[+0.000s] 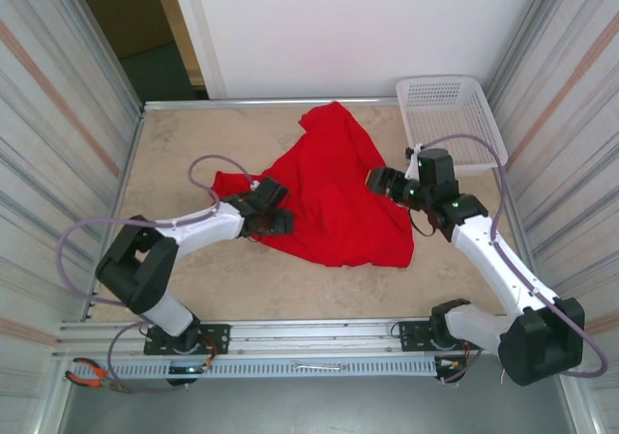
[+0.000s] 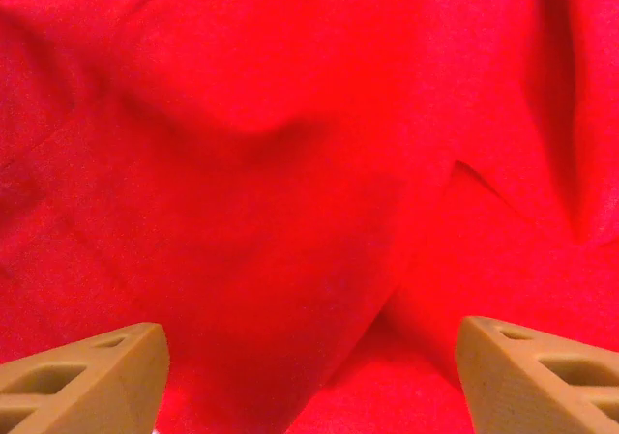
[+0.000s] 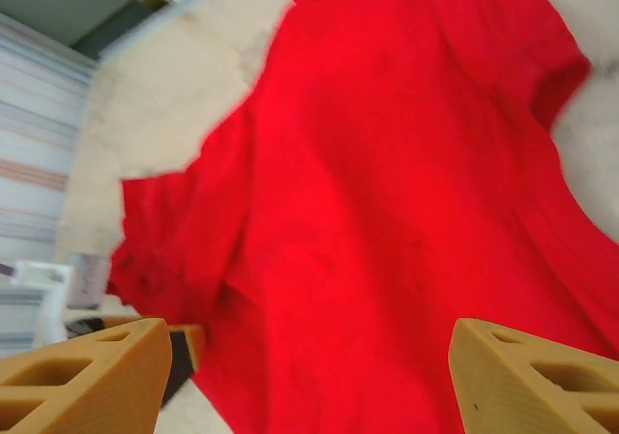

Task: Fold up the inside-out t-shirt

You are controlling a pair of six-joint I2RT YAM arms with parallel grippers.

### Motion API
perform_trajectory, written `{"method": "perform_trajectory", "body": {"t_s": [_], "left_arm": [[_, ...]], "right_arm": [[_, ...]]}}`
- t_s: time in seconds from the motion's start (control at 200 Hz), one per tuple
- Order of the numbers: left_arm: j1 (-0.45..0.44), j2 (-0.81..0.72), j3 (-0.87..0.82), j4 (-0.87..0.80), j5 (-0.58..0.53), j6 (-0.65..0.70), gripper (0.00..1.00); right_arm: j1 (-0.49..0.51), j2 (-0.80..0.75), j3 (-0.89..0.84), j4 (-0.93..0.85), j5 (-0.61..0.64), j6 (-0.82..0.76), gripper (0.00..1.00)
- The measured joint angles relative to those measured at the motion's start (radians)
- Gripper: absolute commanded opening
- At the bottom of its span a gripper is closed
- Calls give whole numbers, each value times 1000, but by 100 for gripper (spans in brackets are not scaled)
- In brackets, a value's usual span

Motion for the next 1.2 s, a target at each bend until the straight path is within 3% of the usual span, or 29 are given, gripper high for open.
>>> {"method": "perform_trajectory", "body": {"t_s": [0.085, 0.195, 0.456, 0.561, 0.676, 0.706, 0.766, 0.832, 0.907, 0.972, 1.197], "left_arm": [[-4, 35, 24, -6, -44, 31, 58], [6, 63, 46, -15, -86, 57, 0], [107, 72, 219, -84, -69, 181, 0], [216, 83, 431, -131, 0, 242, 0], [365, 226, 826, -176, 72, 287, 0], [405, 289, 948, -194, 96, 290, 10], [475, 404, 1147, -209, 148, 286, 45], [544, 505, 1273, -214, 202, 260, 63], [608, 555, 1277, -217, 259, 211, 71], [649, 546, 1181, -208, 288, 176, 75], [630, 223, 584, -159, 302, 124, 80]], "right_arm": [[0, -35, -45, -8, 8, 13, 74], [0, -90, -80, -19, 15, 21, 74], [-17, -218, -108, -58, 35, 21, 76], [-29, -225, -108, -71, 36, 21, 76], [-41, -211, -108, -76, 32, 21, 77], [-42, -204, -108, -75, 31, 20, 77], [-45, -188, -108, -75, 28, 20, 77], [-45, -169, -109, -76, 26, 17, 77], [-45, -158, -108, -87, 26, 16, 78], [-45, -158, -109, -101, 30, 14, 79], [-39, -202, -182, -148, 41, 13, 84]]}}
